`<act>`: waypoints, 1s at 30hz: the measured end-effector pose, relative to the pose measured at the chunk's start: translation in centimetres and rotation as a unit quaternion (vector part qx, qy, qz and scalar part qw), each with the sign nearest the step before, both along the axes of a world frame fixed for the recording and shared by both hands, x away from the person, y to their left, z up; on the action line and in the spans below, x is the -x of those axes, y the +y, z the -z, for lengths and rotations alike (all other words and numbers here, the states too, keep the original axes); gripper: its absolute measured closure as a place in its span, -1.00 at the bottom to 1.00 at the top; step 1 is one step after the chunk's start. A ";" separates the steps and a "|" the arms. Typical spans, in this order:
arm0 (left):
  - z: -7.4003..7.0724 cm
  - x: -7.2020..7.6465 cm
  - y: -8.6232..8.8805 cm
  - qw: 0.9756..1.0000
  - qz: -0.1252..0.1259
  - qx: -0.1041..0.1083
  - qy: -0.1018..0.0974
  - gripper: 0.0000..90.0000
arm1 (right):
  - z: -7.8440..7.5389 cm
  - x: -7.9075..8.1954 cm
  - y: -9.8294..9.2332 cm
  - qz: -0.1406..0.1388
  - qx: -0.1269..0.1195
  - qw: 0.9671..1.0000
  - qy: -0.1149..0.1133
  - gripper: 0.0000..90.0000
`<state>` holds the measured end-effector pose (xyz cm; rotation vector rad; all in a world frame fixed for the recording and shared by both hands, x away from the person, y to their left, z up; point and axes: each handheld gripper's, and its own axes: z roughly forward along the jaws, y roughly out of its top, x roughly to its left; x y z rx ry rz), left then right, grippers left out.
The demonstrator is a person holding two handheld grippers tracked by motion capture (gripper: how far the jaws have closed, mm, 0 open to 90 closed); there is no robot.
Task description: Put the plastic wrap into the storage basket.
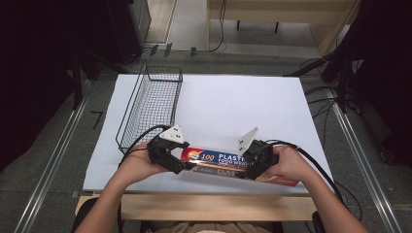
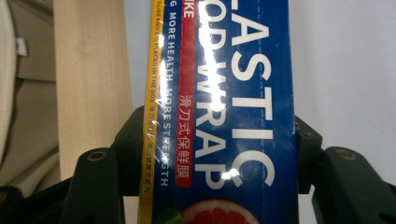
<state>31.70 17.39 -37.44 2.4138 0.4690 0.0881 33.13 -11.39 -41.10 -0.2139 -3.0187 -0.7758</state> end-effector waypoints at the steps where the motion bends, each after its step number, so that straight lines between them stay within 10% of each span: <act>1: -0.1 0.0 -0.2 1.000 0.005 -0.006 0.000 -0.39 | 0.0 0.2 0.2 -0.001 0.003 1.000 0.003 -0.09; 30: 1.0 0.8 -5.8 0.993 0.094 -0.073 0.001 -0.52 | -2.0 1.8 3.4 -0.043 0.000 0.999 -0.031 -0.09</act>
